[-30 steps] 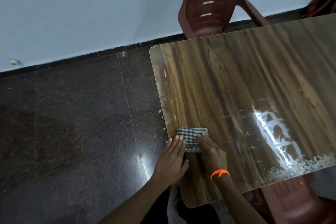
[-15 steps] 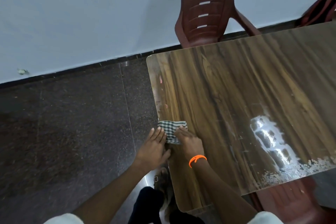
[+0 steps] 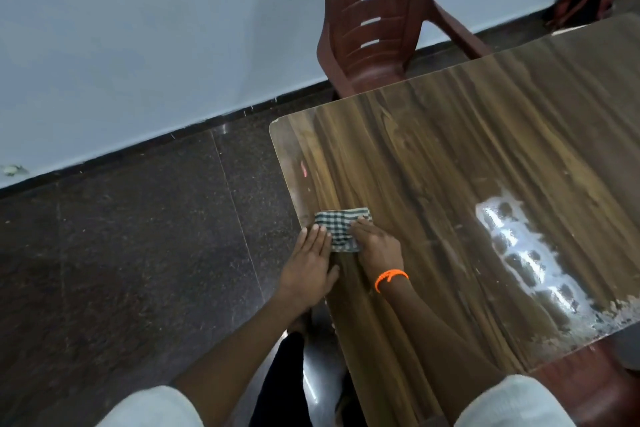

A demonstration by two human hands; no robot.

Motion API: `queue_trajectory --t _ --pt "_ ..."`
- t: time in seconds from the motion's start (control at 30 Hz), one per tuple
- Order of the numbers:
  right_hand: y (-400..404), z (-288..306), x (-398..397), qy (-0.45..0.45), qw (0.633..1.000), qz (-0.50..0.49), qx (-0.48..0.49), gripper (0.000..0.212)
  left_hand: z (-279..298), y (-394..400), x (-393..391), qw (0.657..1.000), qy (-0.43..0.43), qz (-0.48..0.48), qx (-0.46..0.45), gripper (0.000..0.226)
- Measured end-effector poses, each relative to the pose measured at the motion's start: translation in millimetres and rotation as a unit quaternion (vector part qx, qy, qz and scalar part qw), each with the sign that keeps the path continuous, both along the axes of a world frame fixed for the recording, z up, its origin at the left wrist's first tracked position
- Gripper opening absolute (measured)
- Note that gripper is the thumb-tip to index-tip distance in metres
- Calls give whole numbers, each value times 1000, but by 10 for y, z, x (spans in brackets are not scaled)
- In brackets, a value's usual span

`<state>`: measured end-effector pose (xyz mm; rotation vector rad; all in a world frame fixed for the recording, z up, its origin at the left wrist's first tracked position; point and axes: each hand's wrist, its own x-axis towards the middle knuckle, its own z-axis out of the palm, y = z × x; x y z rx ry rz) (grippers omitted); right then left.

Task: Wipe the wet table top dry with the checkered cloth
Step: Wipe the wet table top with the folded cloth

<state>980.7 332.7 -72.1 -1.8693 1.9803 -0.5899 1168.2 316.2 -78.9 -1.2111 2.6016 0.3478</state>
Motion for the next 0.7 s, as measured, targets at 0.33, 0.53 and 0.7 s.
queue_trajectory --t 0.33,0.53,0.7 --pt "341 63 229 -5 999 38 17 46 -43 278 422 998 44 -25 22 77" --pt "33 -19 -34 0 995 -97 -6 45 -31 -208 -52 996 62 -53 26 75" --pt "-520 0 114 1 995 -99 -10 42 -1 -757 -41 999 42 -30 5 75"
